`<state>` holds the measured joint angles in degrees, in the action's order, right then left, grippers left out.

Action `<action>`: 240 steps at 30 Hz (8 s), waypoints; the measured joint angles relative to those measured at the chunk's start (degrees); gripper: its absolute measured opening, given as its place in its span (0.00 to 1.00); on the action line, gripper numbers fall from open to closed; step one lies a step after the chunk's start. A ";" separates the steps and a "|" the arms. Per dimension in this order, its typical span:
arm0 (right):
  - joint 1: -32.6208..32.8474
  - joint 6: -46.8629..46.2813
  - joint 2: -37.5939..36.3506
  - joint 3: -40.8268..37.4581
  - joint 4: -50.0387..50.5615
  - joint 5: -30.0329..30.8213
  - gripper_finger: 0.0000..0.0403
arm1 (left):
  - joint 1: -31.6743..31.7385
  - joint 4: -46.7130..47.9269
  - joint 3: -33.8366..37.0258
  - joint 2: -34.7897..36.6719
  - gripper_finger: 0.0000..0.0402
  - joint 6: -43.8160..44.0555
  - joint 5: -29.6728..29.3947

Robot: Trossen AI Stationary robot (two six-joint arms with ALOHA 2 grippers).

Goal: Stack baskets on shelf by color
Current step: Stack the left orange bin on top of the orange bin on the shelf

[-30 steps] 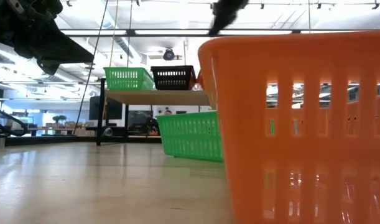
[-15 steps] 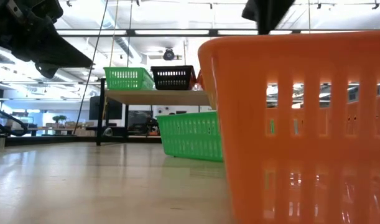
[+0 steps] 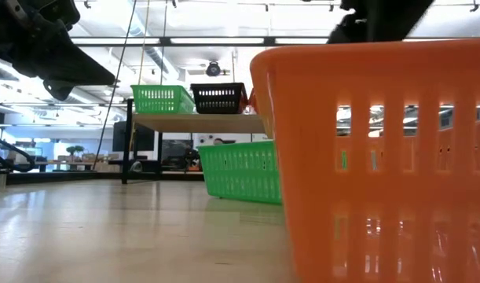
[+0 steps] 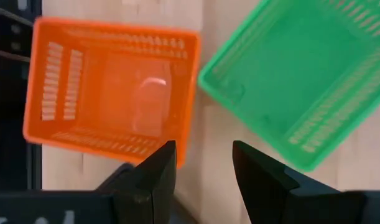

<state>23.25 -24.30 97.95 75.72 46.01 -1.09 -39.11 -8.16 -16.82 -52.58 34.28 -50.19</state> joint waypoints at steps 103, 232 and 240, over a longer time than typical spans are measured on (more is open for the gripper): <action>10.58 18.51 9.07 -2.97 -1.60 10.28 0.03 | -0.02 5.11 0.00 0.02 0.03 5.95 -0.75; 2.86 -21.72 4.02 19.13 44.49 28.67 0.03 | -0.13 -4.46 -0.02 -9.68 0.05 5.14 -1.04; -1.98 -3.06 2.56 28.52 44.16 34.86 0.03 | -0.13 -5.08 0.00 -9.68 0.06 5.47 -1.01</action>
<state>21.27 -27.36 100.51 104.24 90.17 33.77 -39.24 -13.24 -16.82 -62.26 39.76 -51.20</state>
